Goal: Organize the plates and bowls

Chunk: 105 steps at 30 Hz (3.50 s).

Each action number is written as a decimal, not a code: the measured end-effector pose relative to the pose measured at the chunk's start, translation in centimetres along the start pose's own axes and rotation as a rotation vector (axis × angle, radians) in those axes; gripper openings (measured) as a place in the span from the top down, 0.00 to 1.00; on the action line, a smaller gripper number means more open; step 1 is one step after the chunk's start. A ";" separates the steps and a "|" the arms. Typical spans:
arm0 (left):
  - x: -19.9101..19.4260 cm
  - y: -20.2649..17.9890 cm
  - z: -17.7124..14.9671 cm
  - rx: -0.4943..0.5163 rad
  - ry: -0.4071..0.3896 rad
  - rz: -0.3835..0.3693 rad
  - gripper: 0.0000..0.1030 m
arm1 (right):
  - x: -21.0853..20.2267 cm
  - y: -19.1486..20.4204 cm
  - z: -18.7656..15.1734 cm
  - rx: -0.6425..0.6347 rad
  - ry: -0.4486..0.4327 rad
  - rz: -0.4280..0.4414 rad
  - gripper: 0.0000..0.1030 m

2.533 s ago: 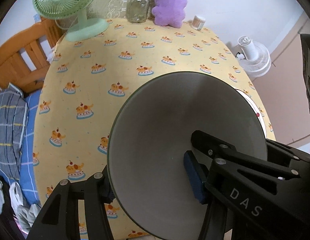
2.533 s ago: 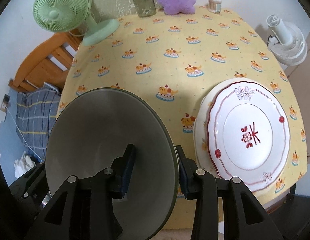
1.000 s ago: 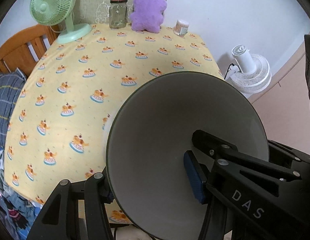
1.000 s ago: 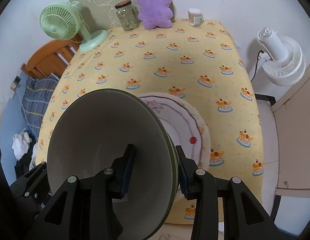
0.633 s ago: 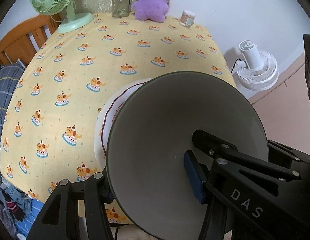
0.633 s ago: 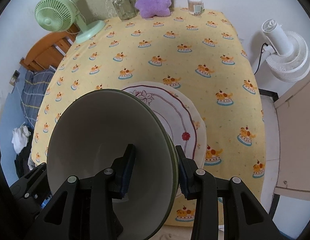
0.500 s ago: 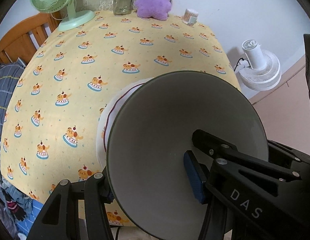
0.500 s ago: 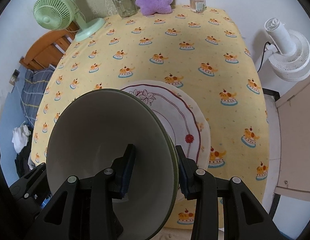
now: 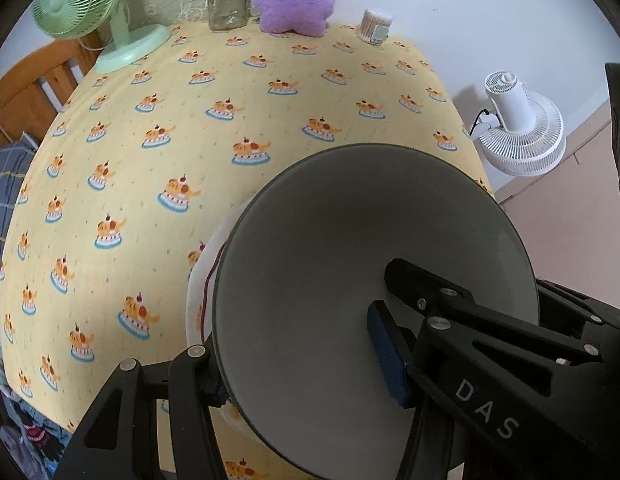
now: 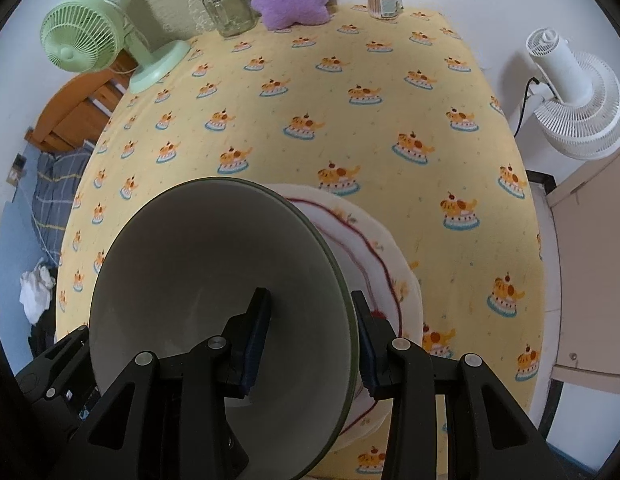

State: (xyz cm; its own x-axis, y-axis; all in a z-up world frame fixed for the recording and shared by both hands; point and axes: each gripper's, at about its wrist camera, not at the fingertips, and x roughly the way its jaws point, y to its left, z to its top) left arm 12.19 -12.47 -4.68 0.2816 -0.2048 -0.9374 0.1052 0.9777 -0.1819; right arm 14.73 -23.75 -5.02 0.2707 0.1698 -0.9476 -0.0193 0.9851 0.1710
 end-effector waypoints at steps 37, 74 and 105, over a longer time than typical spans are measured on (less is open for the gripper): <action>-8.7 3.8 -2.0 0.110 -0.258 0.058 0.12 | -8.9 4.0 -4.4 0.100 -0.325 -0.198 0.25; -11.4 17.2 -16.5 0.049 -0.592 0.172 0.04 | -6.3 14.9 -19.4 0.035 -0.595 -0.176 0.23; -13.2 17.1 -16.4 0.007 -0.658 0.171 0.03 | -8.2 15.6 -19.4 0.018 -0.688 -0.201 0.15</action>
State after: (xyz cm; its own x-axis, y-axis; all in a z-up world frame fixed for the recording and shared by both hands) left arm -5.37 7.78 -0.26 0.8164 -0.0357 -0.5763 0.0134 0.9990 -0.0429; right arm -6.42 -9.24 0.16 0.8130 -0.0772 -0.5771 0.1092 0.9938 0.0210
